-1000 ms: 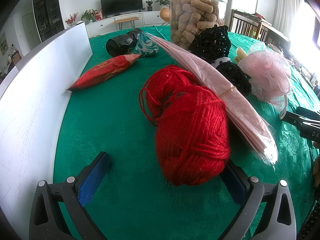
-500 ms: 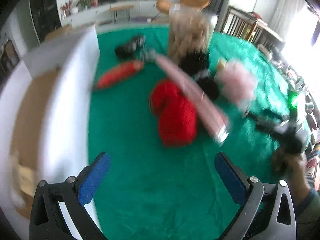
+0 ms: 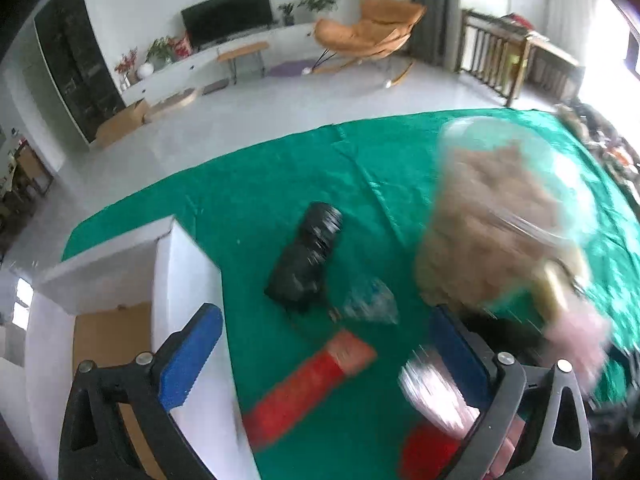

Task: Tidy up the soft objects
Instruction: 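Lower the left gripper onto the black plastic bag roll and close on it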

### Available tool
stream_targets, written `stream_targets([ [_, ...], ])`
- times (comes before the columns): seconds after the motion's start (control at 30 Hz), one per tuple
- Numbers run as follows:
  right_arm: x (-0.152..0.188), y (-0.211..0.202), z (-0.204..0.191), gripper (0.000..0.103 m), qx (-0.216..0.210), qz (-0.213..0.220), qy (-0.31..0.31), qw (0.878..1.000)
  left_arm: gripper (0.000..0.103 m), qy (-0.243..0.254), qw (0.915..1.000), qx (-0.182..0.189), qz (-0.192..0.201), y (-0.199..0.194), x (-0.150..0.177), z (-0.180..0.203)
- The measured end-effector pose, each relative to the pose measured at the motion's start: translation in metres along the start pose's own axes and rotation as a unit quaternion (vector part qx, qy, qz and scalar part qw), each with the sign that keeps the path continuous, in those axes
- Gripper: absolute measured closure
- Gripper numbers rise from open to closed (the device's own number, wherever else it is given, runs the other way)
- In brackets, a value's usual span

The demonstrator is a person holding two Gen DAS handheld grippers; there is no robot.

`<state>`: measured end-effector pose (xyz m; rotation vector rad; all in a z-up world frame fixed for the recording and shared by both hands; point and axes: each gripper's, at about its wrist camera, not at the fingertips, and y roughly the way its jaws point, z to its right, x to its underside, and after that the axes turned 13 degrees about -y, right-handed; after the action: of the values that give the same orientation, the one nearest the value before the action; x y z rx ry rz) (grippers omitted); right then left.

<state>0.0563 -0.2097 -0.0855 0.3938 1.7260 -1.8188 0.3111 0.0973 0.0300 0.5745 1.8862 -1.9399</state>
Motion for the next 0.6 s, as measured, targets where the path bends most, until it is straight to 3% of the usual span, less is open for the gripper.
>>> stream_targets([
  [0.27,0.000,0.000,0.000,0.007,0.000,0.000,0.000,1.000,0.005,0.001,0.9998,-0.004,-0.022,0.077,-0.034,0.007],
  [0.47,0.000,0.000,0.000,0.007,0.000,0.000,0.000,1.000,0.005,-0.076,0.9929,0.046,-0.079,0.125,-0.037,-0.019],
  [0.57,0.000,0.000,0.000,0.007,0.000,0.000,0.000,1.000,0.005,-0.104,0.9871,0.051,-0.111,0.139,-0.030,-0.024],
  [0.6,0.000,0.000,0.000,0.007,0.000,0.000,0.000,1.000,0.005,-0.099,0.9892,0.048,-0.097,0.137,-0.030,-0.023],
])
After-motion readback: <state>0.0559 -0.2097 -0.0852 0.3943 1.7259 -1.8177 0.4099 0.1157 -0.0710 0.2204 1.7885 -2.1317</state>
